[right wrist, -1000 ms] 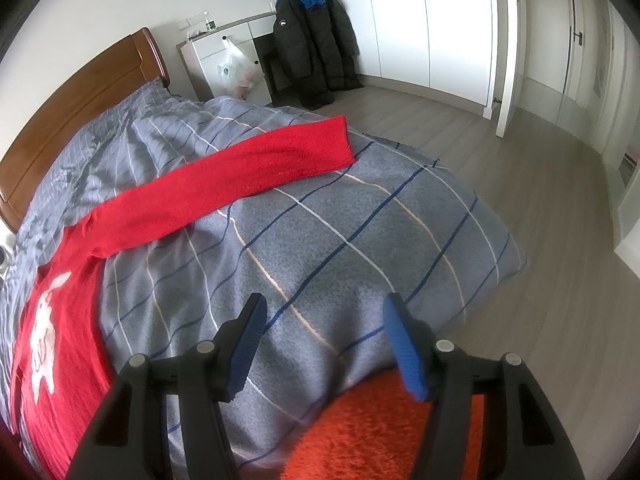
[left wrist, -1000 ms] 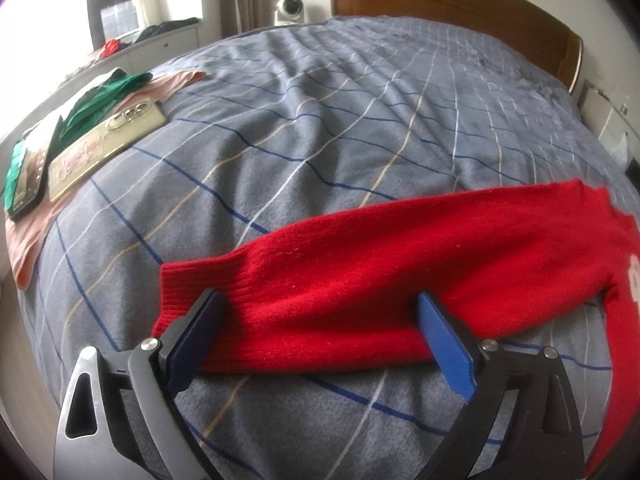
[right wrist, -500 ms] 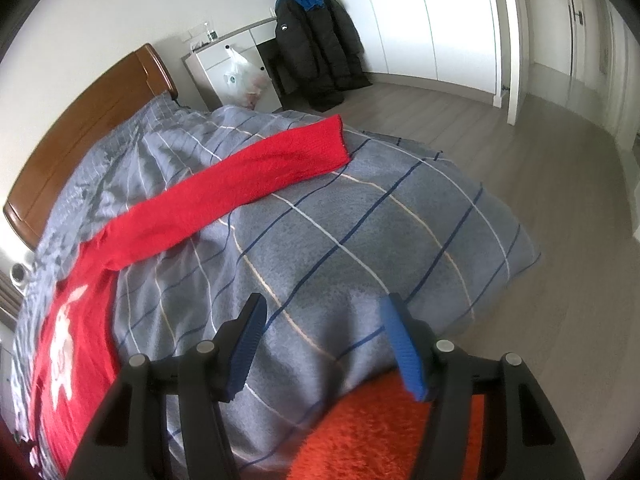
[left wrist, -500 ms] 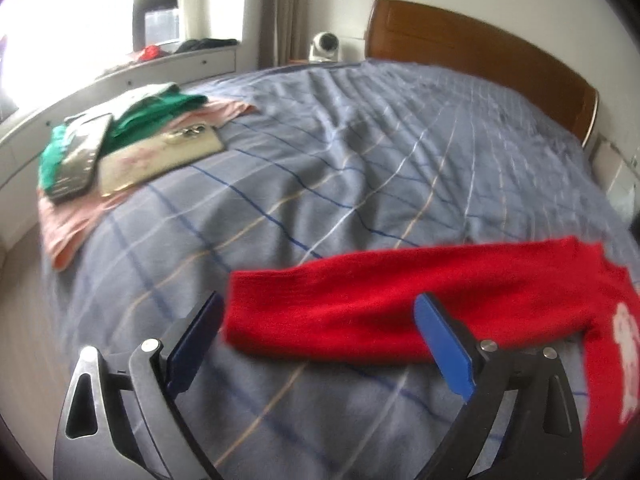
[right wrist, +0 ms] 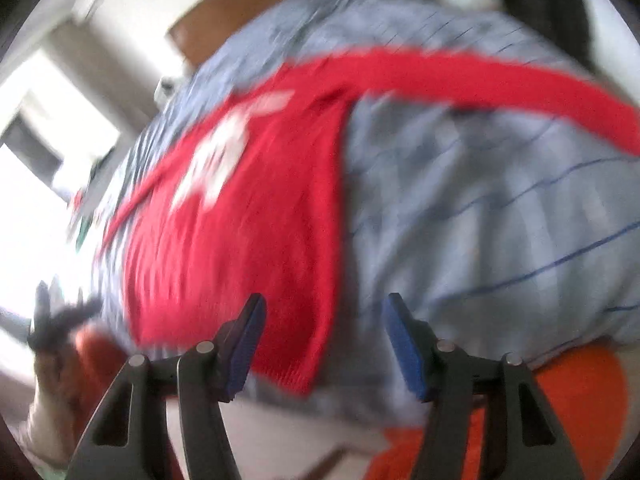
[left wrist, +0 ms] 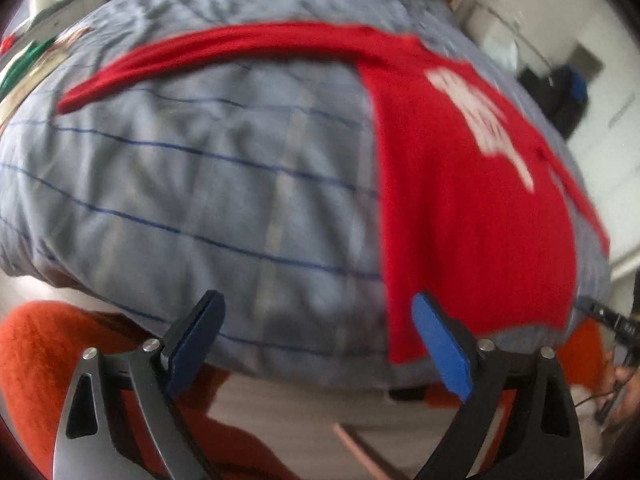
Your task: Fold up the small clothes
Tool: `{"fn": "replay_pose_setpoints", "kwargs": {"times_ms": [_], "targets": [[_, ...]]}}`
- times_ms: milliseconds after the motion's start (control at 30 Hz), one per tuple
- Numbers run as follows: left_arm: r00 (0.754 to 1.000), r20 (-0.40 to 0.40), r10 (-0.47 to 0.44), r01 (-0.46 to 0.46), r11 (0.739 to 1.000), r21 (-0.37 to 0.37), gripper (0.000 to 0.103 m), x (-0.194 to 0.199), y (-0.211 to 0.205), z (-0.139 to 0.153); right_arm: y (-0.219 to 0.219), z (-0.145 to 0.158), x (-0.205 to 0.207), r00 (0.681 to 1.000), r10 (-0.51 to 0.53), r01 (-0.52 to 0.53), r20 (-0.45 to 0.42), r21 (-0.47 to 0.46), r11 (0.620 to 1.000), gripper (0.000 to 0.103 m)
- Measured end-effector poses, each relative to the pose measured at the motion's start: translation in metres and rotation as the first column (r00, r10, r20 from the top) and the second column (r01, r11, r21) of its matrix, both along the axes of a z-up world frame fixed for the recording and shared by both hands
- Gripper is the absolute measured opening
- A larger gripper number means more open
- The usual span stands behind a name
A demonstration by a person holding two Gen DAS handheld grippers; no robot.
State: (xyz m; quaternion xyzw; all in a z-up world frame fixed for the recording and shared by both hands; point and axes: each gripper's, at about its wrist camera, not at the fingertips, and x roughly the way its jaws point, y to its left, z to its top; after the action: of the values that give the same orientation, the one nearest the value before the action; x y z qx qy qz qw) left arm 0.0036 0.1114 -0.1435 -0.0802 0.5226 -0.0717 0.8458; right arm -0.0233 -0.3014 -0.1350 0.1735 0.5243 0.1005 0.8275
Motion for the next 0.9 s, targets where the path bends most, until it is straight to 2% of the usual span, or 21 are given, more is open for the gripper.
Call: {"fn": "replay_pose_setpoints", "kwargs": {"times_ms": [100,133,167,200,233,267,367,433,567,667,700,733,767,800,833,900], "targets": [[0.997,-0.013,-0.074,0.074,0.997,0.03,0.073,0.0,-0.025,-0.004,0.01,-0.019,-0.004,0.997,0.038,-0.034,-0.062,0.062,0.998,0.06],[0.996,-0.027,-0.091,0.092,0.995,0.034,0.06,0.001,-0.033,-0.006,0.012,-0.025,-0.006,0.997,0.047,-0.042,-0.068,0.08,0.996,0.06],[0.993,-0.047,-0.107,0.108,0.993,0.035,0.048,0.003,-0.039,-0.01,0.015,-0.029,-0.005,0.995,0.058,-0.051,-0.075,0.093,0.994,0.052],[0.991,-0.065,-0.12,0.123,0.992,0.036,0.012,0.005,-0.043,-0.013,0.019,-0.032,-0.004,0.995,0.067,-0.06,-0.075,0.095,0.994,0.043],[0.986,-0.083,-0.142,0.145,0.989,0.034,0.002,0.007,-0.047,-0.016,0.022,-0.033,-0.002,0.994,0.073,-0.067,-0.075,0.088,0.994,0.019],[0.986,-0.077,-0.148,0.152,0.987,0.053,0.001,0.005,-0.051,-0.014,0.025,-0.032,-0.001,0.995,0.069,-0.064,-0.072,0.066,0.996,0.005],[0.981,-0.078,-0.178,0.185,0.977,0.107,0.0,-0.003,-0.055,-0.011,0.026,-0.024,-0.009,0.995,0.057,-0.056,-0.078,0.02,0.998,0.005],[0.981,-0.096,-0.171,0.183,0.973,0.144,0.0,-0.003,-0.054,-0.02,0.019,-0.023,-0.015,0.994,0.043,-0.045,-0.103,-0.013,0.999,0.005],[0.981,-0.1,-0.165,0.181,0.968,0.176,0.001,0.001,-0.059,-0.026,0.01,-0.045,-0.01,0.985,-0.015,0.014,-0.169,-0.01,1.0,0.004],[0.98,-0.073,-0.187,0.198,0.963,0.181,0.009,-0.001,-0.063,-0.014,0.012,-0.043,-0.006,0.988,0.002,-0.004,-0.154,-0.014,1.0,0.005],[0.981,-0.063,-0.186,0.194,0.966,0.172,0.015,-0.003,-0.06,-0.008,0.009,-0.038,-0.008,0.99,0.002,-0.001,-0.143,0.007,1.0,0.006],[0.984,-0.037,-0.177,0.18,0.971,0.156,0.031,-0.005,-0.054,0.003,0.004,-0.035,-0.009,0.991,-0.007,0.012,-0.133,0.037,0.999,0.013],[0.987,0.0,-0.162,0.161,0.977,0.143,0.041,-0.006,-0.048,0.014,-0.006,-0.029,-0.011,0.992,-0.029,0.037,-0.121,0.066,0.997,0.019],[0.989,0.044,-0.144,0.137,0.981,0.135,0.057,-0.006,-0.041,0.025,-0.021,-0.021,-0.013,0.993,-0.066,0.075,-0.093,0.103,0.992,0.021],[0.988,0.086,-0.126,0.115,0.985,0.13,0.065,-0.004,-0.035,0.036,-0.039,-0.013,-0.018,0.993,-0.105,0.112,-0.06,0.138,0.984,0.023],[0.982,0.16,-0.097,0.077,0.989,0.127,0.066,0.004,-0.028,0.054,-0.086,0.007,-0.022,0.971,-0.237,0.23,0.017,0.186,0.955,0.028]]}}
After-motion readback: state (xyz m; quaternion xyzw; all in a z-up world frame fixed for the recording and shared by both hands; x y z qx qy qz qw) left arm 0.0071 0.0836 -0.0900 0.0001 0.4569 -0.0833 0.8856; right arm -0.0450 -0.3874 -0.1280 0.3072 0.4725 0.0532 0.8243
